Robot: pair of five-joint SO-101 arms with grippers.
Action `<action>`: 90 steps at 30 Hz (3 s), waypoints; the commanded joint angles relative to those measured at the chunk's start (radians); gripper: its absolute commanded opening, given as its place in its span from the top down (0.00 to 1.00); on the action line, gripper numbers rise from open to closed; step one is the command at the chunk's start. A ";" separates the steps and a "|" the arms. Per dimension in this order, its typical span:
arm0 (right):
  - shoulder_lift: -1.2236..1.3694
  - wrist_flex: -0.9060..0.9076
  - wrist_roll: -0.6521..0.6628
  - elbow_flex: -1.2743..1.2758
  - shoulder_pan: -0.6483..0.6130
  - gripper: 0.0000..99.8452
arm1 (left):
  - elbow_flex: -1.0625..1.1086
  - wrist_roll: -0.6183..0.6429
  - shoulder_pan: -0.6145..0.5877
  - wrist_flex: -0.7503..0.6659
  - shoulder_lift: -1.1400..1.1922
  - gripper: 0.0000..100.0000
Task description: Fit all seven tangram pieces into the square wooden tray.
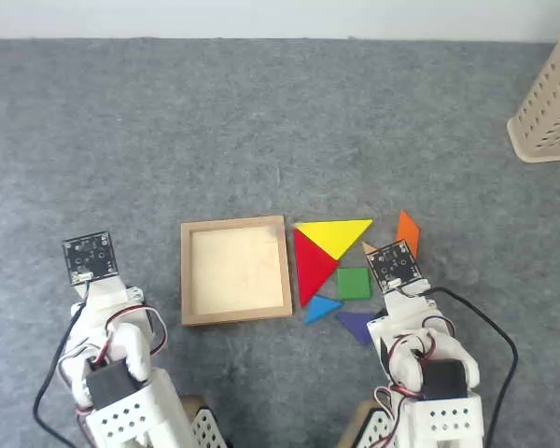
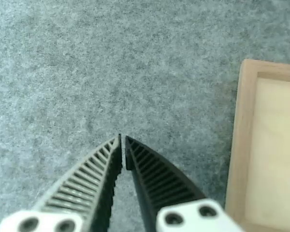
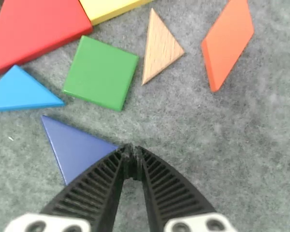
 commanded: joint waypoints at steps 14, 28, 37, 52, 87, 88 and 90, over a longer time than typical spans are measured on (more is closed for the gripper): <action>-0.019 0.007 -0.006 0.012 -0.001 0.99 | -0.010 0.014 0.006 0.006 -0.008 0.99; -0.019 0.007 -0.006 0.012 -0.001 0.99 | -0.010 0.014 0.006 0.006 -0.008 0.99; -0.019 0.007 -0.006 0.012 -0.001 0.99 | -0.010 0.014 0.006 0.006 -0.008 0.99; -0.019 0.007 -0.006 0.012 -0.001 0.99 | -0.010 0.014 0.006 0.006 -0.008 0.99; -0.019 0.007 -0.006 0.012 -0.001 0.99 | -0.010 0.014 0.006 0.006 -0.008 0.99; -0.019 0.007 -0.006 0.012 -0.001 0.99 | -0.010 0.014 0.006 0.006 -0.008 0.99; -0.019 0.007 -0.006 0.012 -0.001 0.99 | -0.010 0.014 0.006 0.006 -0.008 0.99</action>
